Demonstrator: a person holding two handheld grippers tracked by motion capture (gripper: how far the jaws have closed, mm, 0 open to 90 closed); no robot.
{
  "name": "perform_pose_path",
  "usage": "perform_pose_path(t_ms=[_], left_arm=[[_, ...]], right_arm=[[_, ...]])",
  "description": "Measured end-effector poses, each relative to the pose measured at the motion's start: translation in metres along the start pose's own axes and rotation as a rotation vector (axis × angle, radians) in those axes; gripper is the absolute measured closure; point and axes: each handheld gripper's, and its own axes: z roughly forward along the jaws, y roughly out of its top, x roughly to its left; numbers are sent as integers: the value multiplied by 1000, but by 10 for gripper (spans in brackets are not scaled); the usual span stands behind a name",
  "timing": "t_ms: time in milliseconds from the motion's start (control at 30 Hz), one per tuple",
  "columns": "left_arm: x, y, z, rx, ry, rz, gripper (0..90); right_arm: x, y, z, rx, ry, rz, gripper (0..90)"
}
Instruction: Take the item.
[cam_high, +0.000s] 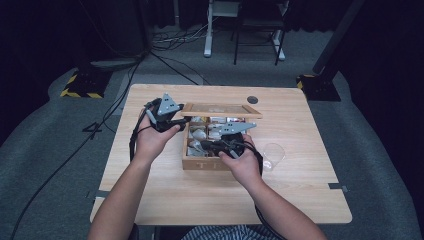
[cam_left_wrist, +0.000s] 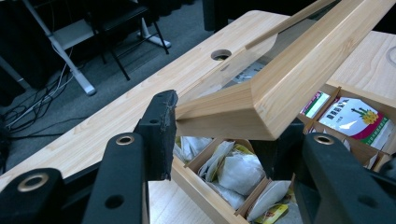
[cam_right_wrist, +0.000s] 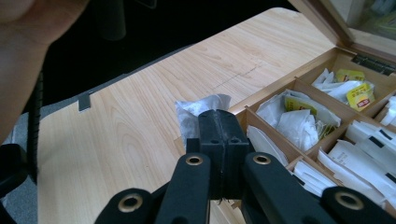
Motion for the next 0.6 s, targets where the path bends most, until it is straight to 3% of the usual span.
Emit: perform_pose_path(t_ms=[333, 600], left_arm=[[-2, -1, 0, 8, 1, 3, 534], [-2, 0, 0, 6, 9, 2, 533]], right_arm=[[0, -3, -25, -9, -24, -9, 900], [-7, -8, -60, -37, -71, 6, 900]])
